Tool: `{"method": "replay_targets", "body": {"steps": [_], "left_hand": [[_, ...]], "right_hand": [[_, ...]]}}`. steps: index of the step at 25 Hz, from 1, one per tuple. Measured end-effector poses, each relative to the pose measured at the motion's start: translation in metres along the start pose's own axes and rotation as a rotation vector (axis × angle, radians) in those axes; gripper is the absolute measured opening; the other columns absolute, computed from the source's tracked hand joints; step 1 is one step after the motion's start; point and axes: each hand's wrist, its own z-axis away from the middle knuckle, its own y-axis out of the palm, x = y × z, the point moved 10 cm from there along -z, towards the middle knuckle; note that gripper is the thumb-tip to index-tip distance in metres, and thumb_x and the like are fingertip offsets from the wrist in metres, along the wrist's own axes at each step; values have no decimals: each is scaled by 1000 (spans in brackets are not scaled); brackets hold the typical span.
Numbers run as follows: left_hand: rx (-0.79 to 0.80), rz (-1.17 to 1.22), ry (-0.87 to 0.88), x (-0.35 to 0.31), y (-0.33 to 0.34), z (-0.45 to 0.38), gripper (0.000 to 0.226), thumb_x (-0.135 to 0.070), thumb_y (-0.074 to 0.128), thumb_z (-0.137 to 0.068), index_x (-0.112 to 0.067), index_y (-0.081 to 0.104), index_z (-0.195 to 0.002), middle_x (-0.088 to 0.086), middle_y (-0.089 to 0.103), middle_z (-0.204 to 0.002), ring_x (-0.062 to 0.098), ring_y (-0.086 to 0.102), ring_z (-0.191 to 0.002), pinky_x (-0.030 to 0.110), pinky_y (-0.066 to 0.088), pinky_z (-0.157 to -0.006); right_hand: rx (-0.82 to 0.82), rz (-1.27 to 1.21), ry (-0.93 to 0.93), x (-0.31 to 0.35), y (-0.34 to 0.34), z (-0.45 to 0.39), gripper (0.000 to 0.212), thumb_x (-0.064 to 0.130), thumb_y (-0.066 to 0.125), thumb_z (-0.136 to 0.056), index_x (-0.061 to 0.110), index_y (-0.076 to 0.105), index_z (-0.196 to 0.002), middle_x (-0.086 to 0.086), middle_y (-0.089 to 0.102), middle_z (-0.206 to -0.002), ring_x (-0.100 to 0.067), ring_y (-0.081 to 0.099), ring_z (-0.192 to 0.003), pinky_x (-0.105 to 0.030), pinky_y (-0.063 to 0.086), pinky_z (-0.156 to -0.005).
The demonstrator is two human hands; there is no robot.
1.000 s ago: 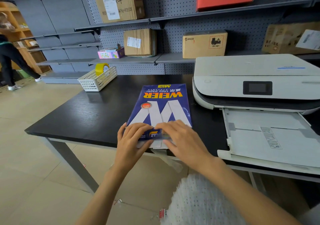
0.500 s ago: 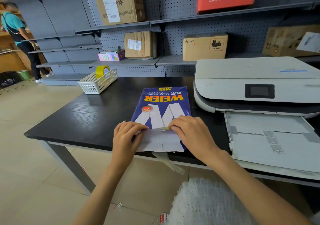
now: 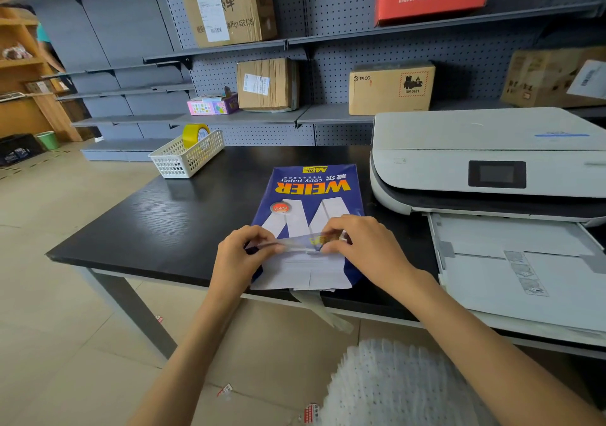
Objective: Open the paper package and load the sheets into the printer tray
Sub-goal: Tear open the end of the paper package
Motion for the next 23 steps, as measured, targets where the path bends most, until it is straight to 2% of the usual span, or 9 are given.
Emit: {"method": "replay_targets", "body": {"steps": [3, 5, 8, 11, 14, 17, 19, 21, 23], "left_hand": [[-10, -119, 23, 2, 3, 2, 26, -7, 82, -73, -27, 66, -71, -11, 63, -84, 19, 56, -93, 28, 46, -75], [-40, -177, 31, 2, 3, 4, 27, -2, 81, -72, -23, 64, -72, -17, 57, -90, 19, 49, -97, 21, 40, -76], [8, -164, 36, 1, 3, 6, 36, 0, 79, -74, -30, 59, -73, -17, 53, -96, 16, 43, -101, 10, 34, -80], [80, -177, 44, 3, 4, 7, 32, 1, 73, -78, -29, 62, -79, -15, 53, -102, 14, 44, -104, 1, 30, -82], [127, -181, 51, 7, 4, 9, 38, 6, 67, -78, -31, 65, -87, -16, 52, -108, 13, 46, -110, 8, 35, -86], [107, -102, 33, 12, -4, 14, 51, 13, 59, -79, -35, 66, -95, -14, 53, -112, 11, 48, -116, 24, 44, -90], [88, -49, -8, 16, -10, 19, 54, 17, 53, -82, -33, 65, -100, -15, 51, -115, 2, 48, -118, 30, 50, -91], [96, -14, -32, 16, -11, 23, 54, 20, 50, -84, -28, 64, -105, -15, 49, -118, -10, 45, -118, 29, 53, -90], [116, -16, -32, 13, -11, 25, 55, 21, 50, -84, -27, 63, -106, -14, 48, -120, -11, 44, -118, 24, 55, -88]], "right_hand": [[24, 94, -10, 6, 4, 2, 27, 47, 75, -79, 31, 67, -98, 12, 62, -92, -9, 55, -81, -26, 47, -65], [41, 159, -5, 8, 6, 1, 30, 46, 75, -79, 30, 65, -102, 11, 58, -91, -9, 51, -81, -23, 38, -61], [84, 237, 24, 3, 5, -1, 31, 40, 76, -81, 29, 63, -107, 7, 61, -101, -12, 55, -89, -27, 41, -69], [145, 253, 64, -1, 0, -2, 32, 34, 77, -81, 29, 61, -109, 7, 62, -103, -15, 59, -93, -30, 45, -72], [226, 268, 73, -2, 1, 1, 37, 30, 77, -81, 27, 61, -114, 5, 63, -108, -13, 54, -91, -31, 47, -74], [279, 267, 54, -2, 5, 8, 39, 25, 76, -82, 27, 59, -117, 5, 60, -106, -13, 51, -89, -28, 40, -70], [285, 240, 54, -3, 5, 12, 37, 21, 73, -85, 27, 59, -120, 6, 56, -103, -12, 50, -89, -28, 39, -69], [305, 225, 64, -4, 6, 15, 39, 15, 70, -87, 27, 57, -122, 5, 52, -101, -13, 48, -90, -31, 43, -74], [345, 188, 88, -8, 8, 19, 43, 7, 67, -88, 26, 55, -125, 4, 46, -102, -17, 47, -94, -34, 45, -81]]}}
